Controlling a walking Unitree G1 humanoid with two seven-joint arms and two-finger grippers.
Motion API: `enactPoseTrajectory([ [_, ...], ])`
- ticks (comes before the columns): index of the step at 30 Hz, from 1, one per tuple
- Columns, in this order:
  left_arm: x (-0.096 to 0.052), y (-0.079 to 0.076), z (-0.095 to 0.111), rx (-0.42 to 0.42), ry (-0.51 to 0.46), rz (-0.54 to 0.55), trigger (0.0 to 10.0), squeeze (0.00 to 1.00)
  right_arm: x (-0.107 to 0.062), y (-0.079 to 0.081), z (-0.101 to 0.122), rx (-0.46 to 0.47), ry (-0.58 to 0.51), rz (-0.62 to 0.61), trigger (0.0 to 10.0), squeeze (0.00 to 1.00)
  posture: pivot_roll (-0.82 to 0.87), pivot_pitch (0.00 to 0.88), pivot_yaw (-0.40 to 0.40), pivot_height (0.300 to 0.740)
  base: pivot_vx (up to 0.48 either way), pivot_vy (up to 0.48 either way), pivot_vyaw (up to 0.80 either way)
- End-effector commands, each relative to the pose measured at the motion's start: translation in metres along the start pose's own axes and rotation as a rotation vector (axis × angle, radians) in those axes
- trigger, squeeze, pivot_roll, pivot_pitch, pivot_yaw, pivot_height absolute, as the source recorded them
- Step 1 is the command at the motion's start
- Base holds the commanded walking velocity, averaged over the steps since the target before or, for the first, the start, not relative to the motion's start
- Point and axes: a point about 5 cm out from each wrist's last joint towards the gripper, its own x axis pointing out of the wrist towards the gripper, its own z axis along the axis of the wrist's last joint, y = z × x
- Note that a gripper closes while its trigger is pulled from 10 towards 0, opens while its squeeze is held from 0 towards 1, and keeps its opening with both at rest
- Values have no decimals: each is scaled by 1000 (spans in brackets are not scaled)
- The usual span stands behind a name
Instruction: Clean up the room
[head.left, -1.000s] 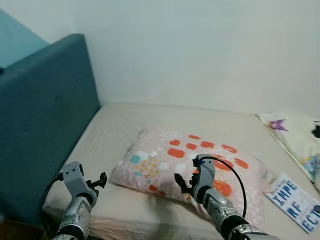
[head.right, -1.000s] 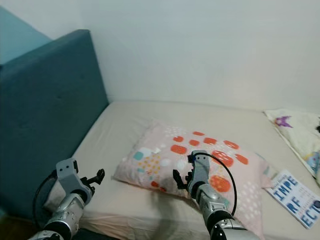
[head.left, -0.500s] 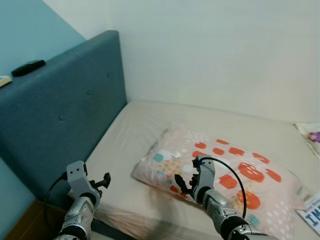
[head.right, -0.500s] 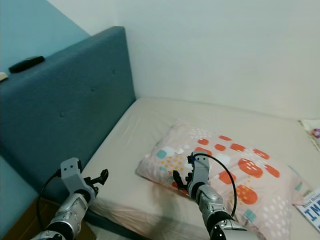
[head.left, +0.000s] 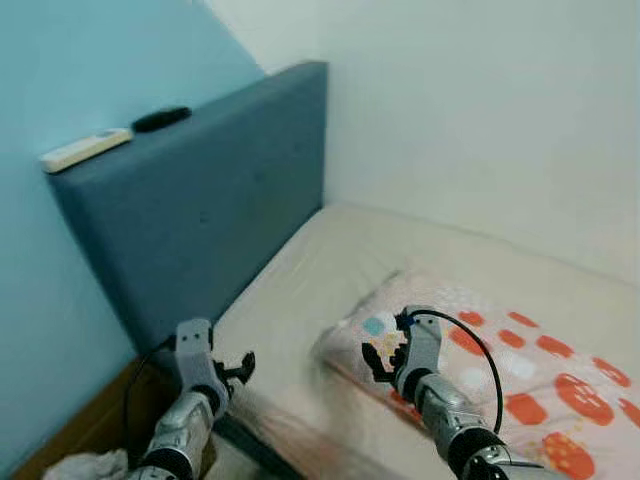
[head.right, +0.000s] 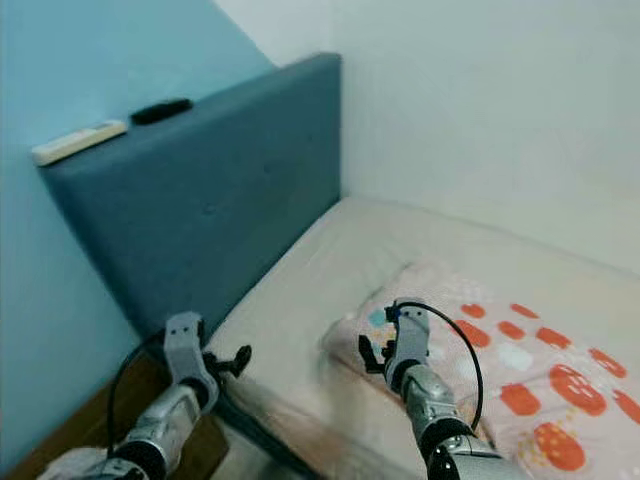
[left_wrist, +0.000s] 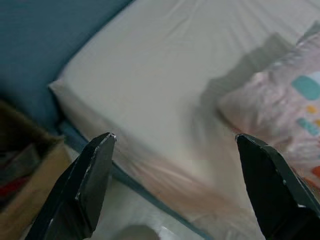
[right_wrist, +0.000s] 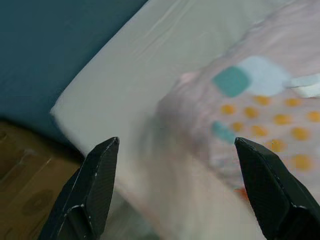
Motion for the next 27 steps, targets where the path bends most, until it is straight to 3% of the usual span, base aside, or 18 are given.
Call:
enactPoseTrajectory([
  [1,0,-3,-2,49,17,-35,10000,0,-1,-3,-3,0,18,-20,10000,0,3,0,-45,740,0,0,0],
  [6,2,-12,0,114,7,-103,10000,0,-1,-2,-2,-3,17,-18,10000,0,2,4,-44,740,0,0,0],
  [9,4,-17,1,155,21,-127,10000,0,0,-2,-1,-3,14,-17,10000,0,1,6,-42,740,0,-475,0],
  [16,5,-18,1,164,33,-123,10000,0,0,-1,-1,-15,13,-22,10000,0,-2,9,-38,740,0,-469,0],
  [27,4,-16,2,153,23,-124,10000,0,0,-1,-1,-45,16,-39,10000,0,1,17,-36,740,0,0,0],
])
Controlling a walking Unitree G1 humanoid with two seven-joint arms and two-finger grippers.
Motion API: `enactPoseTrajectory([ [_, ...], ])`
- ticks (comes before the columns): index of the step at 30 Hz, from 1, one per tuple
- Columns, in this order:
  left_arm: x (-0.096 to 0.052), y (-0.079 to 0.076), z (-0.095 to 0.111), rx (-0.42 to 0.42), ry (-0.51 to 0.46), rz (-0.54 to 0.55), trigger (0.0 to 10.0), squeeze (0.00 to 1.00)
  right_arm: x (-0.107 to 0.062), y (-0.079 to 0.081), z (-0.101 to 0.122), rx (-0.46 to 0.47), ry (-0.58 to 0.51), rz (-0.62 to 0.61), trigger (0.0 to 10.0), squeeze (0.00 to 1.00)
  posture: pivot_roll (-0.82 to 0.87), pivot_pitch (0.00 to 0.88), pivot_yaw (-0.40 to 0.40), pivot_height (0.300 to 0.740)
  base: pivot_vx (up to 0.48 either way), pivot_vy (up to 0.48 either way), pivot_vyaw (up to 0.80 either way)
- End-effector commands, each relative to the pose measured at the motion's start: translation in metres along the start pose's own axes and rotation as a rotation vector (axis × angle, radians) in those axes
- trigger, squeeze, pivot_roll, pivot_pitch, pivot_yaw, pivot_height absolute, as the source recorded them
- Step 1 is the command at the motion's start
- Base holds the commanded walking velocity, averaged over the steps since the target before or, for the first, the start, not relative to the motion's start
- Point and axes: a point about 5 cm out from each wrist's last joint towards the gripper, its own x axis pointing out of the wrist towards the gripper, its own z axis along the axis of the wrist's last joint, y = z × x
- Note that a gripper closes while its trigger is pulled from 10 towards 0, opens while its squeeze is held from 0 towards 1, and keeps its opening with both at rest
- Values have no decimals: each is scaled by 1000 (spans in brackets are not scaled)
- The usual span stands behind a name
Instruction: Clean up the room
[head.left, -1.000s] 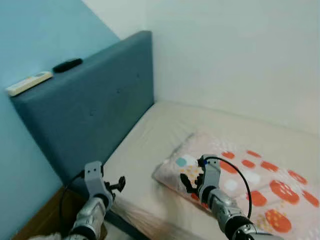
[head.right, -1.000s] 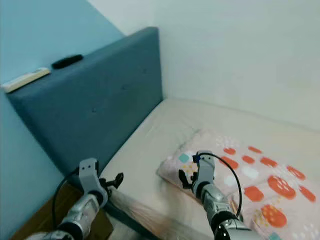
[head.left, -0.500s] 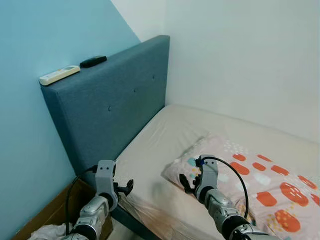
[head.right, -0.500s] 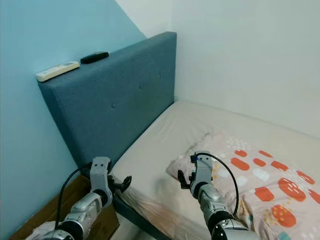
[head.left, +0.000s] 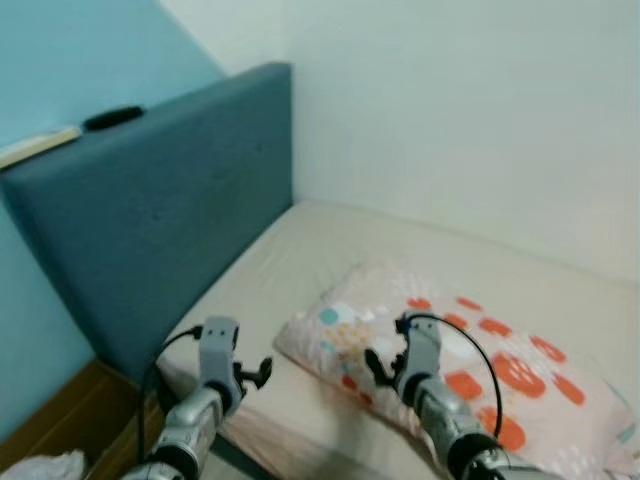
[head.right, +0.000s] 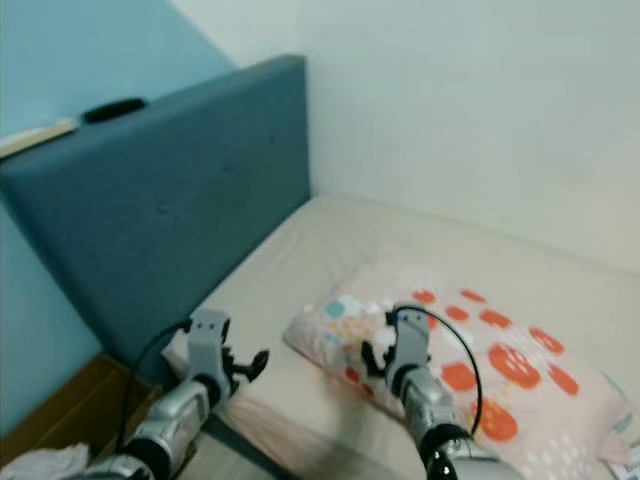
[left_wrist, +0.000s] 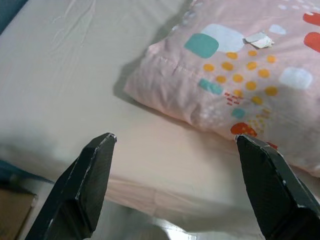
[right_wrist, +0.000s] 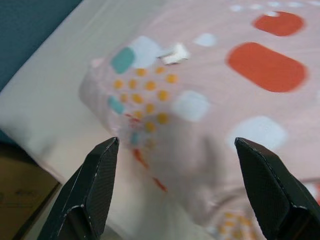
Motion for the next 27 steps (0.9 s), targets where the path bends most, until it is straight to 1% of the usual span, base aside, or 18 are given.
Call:
enactPoseTrajectory([
  [1,-3,4,-3,-1,10,9,10000,0,1,7,-1,-17,8,17,10000,0,1,17,-36,740,0,0,0],
  [4,-3,4,-3,4,7,2,10000,0,1,7,-1,-19,8,16,10000,0,-1,17,-35,740,0,0,0],
  [8,-2,2,-2,15,4,-8,10000,0,1,7,-1,-25,9,14,10000,0,-1,16,-35,740,0,-339,0],
  [15,-3,6,-2,-33,0,29,10000,0,2,8,-1,-31,11,19,10000,0,0,10,-41,740,0,0,0],
  [27,-3,5,-4,-32,10,23,10000,0,2,11,-2,-57,24,26,10000,0,1,2,-45,740,0,0,0],
])
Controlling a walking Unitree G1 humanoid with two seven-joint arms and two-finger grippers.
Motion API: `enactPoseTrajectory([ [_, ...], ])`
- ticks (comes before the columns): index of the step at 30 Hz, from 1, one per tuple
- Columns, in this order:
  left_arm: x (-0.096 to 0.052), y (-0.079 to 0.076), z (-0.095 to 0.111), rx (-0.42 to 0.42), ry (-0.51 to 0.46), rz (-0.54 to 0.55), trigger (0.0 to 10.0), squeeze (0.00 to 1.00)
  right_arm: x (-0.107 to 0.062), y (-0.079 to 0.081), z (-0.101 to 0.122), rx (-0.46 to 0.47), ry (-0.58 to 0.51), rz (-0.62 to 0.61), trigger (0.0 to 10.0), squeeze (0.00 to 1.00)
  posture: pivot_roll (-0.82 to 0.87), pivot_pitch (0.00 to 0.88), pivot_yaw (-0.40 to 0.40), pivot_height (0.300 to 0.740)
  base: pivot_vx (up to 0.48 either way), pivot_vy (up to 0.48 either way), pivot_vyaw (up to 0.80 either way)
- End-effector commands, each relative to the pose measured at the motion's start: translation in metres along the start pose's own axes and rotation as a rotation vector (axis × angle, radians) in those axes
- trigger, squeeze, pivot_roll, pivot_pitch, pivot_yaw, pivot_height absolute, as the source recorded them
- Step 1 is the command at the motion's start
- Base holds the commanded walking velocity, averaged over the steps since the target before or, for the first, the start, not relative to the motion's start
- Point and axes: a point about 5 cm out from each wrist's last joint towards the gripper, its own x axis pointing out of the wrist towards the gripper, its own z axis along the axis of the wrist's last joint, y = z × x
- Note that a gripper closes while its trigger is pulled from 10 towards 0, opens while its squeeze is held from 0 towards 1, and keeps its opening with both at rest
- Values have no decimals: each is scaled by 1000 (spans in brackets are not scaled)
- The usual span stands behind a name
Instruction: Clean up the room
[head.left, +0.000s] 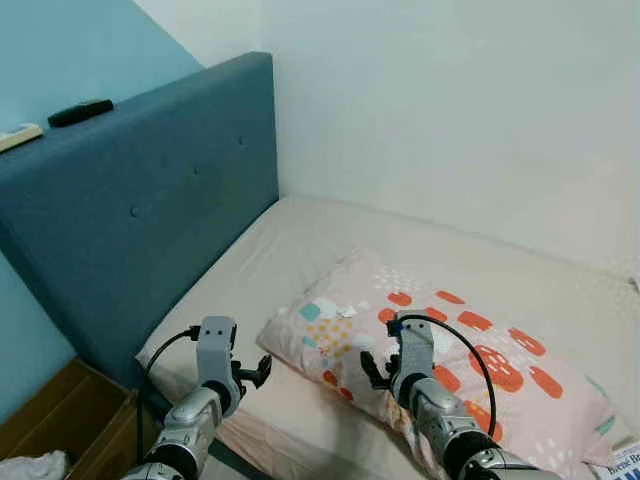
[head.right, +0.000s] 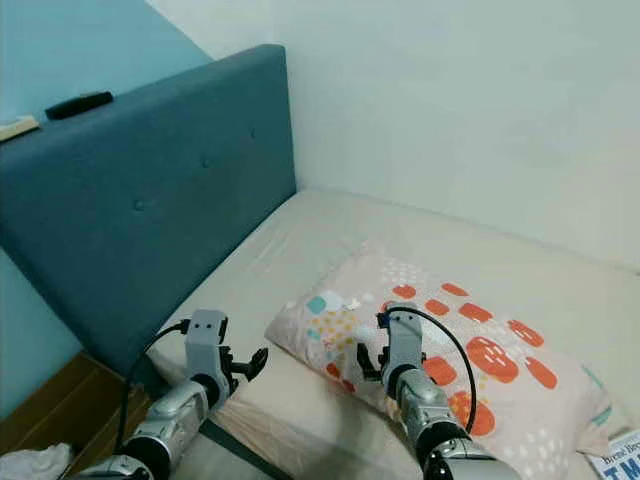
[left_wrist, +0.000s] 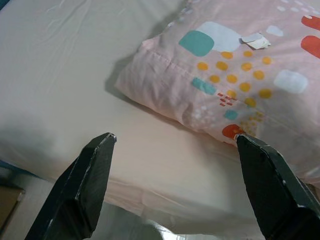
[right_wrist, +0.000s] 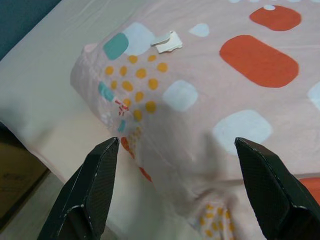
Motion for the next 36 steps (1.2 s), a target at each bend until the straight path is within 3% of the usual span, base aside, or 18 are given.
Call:
enactPoseTrajectory([
  [1,-2,2,-4,1,20,4,10000,0,1,2,0,-3,9,2,10000,0,2,5,-45,740,0,0,0],
  [9,-3,5,-4,-12,4,28,10000,0,2,-8,11,19,-11,-53,10000,0,2,34,-47,740,0,0,0],
  [17,-11,14,-10,-63,-20,83,10000,0,5,-22,43,87,-92,-88,10000,0,25,92,-51,720,0,0,0],
  [31,-21,33,-9,-95,-64,155,10000,0,9,-12,57,121,-138,-23,10000,0,31,126,-47,670,0,0,0],
  [36,-23,38,-7,-100,-80,169,10000,0,10,-9,66,224,-174,-6,10000,0,35,142,-43,650,0,0,0],
])
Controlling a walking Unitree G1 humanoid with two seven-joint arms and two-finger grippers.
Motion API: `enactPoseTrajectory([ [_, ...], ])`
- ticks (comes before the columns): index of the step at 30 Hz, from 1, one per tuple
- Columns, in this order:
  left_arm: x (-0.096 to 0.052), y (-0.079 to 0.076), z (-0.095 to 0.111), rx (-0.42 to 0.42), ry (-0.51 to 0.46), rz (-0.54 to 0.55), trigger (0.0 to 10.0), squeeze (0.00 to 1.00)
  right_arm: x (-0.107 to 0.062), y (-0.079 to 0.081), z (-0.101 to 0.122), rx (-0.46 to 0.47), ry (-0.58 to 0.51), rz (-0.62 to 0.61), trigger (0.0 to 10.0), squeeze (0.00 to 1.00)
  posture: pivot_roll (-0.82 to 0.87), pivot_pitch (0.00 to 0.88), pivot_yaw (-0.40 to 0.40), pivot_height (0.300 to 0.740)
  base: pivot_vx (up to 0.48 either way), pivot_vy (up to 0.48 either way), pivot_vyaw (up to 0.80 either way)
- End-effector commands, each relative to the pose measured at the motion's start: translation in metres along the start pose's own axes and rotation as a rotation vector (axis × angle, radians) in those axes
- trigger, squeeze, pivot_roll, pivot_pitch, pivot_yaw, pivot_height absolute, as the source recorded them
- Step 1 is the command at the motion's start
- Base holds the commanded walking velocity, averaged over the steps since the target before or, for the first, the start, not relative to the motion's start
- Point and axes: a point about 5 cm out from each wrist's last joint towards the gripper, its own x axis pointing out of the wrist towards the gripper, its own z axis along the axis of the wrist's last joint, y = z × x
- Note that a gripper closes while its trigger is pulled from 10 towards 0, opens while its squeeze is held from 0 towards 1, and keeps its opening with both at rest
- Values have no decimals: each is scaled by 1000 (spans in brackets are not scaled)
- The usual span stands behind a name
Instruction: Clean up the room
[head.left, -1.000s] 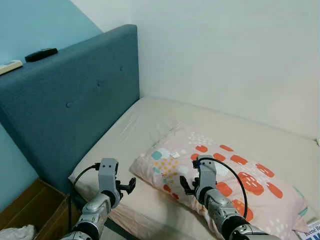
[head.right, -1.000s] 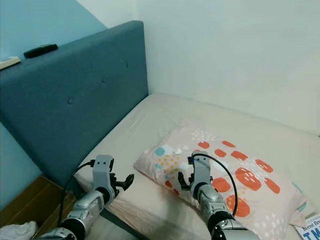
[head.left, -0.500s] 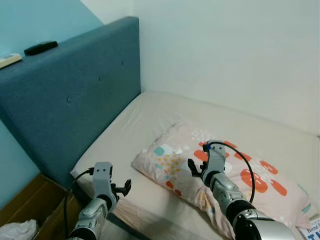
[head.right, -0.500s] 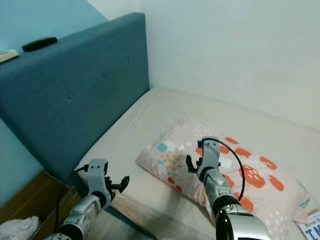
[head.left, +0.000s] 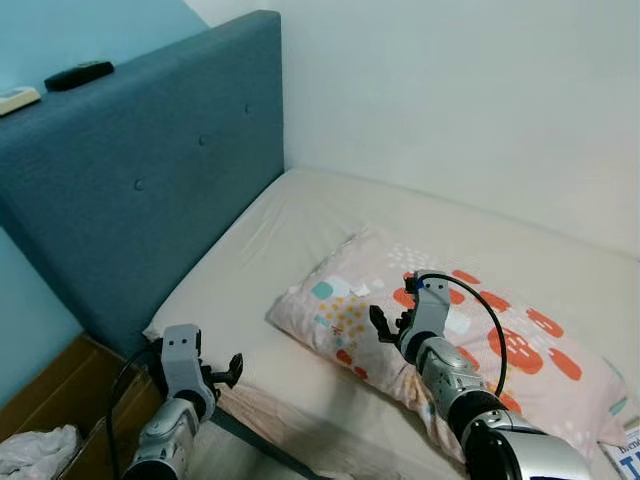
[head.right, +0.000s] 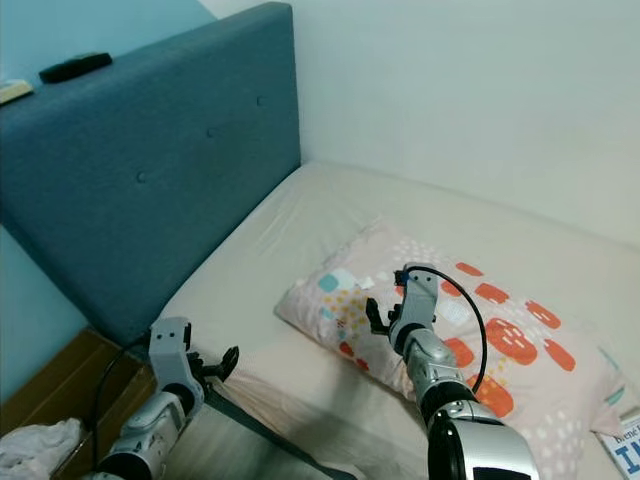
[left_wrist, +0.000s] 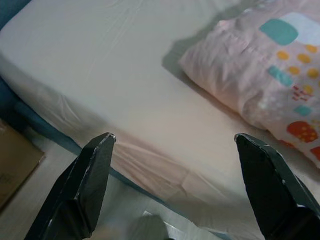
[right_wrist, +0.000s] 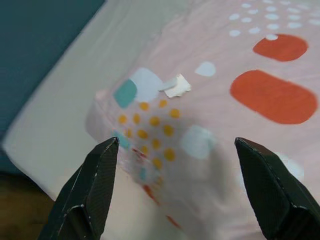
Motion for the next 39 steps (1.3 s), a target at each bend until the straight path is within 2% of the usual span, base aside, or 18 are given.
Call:
enactPoseTrajectory([
  [1,-4,6,-3,4,4,15,10000,0,0,2,0,84,-7,9,10000,0,35,141,-44,645,0,0,0],
  [3,-4,6,-2,6,-5,13,10000,0,1,5,1,179,-21,18,10000,0,37,131,-47,635,0,0,0],
  [5,-4,6,1,8,-17,12,10000,0,2,9,-1,232,-22,25,10000,0,38,138,-51,625,0,0,0],
  [17,-1,1,6,28,-37,-10,10000,0,2,13,-4,334,-33,35,10000,0,36,148,-52,591,0,0,0],
  [18,-2,0,4,38,-35,-19,10000,0,2,9,1,411,-77,36,10000,0,47,162,-49,591,0,0,0],
  [19,-2,0,4,43,-35,-23,10000,0,1,7,3,442,-97,39,10000,0,47,162,-49,591,0,0,0],
  [21,-2,0,4,43,-35,-23,10000,0,1,7,3,442,-97,39,10000,0,47,162,-49,591,0,0,0],
  [22,-3,0,3,49,-35,-27,10000,0,1,4,7,489,-123,36,10000,0,58,172,-46,591,0,0,0],
  [23,-3,0,3,49,-35,-27,10000,0,1,4,7,489,-123,36,10000,0,58,172,-46,591,0,0,0],
  [25,-8,2,1,73,-39,-37,10000,0,1,-4,17,628,-190,25,10000,0,95,205,-39,591,0,0,0],
  [26,-8,2,1,73,-39,-37,10000,0,1,-4,17,628,-190,25,10000,0,95,205,-39,591,0,0,0],
  [27,-12,5,-1,88,-43,-42,10000,0,2,-5,22,686,-218,31,10000,0,114,223,-36,591,0,0,0],
  [29,-12,5,-1,88,-43,-42,10000,0,2,-5,22,686,-218,31,10000,0,114,223,-36,591,0,0,0],
  [31,-17,8,-2,111,-47,-47,10000,0,3,-3,25,706,-226,38,10000,0,133,240,-32,591,0,0,0],
  [33,-27,11,-2,156,-58,-59,10000,0,6,5,29,724,-226,62,10000,0,164,278,-23,591,0,0,0],
  [36,-34,7,0,225,-76,-97,10000,0,8,12,31,760,-227,64,10000,0,186,303,-11,591,0,0,0],
  [39,-41,1,3,290,-88,-145,10000,0,9,11,35,816,-253,36,10000,0,200,322,-1,591,0,0,0],
])
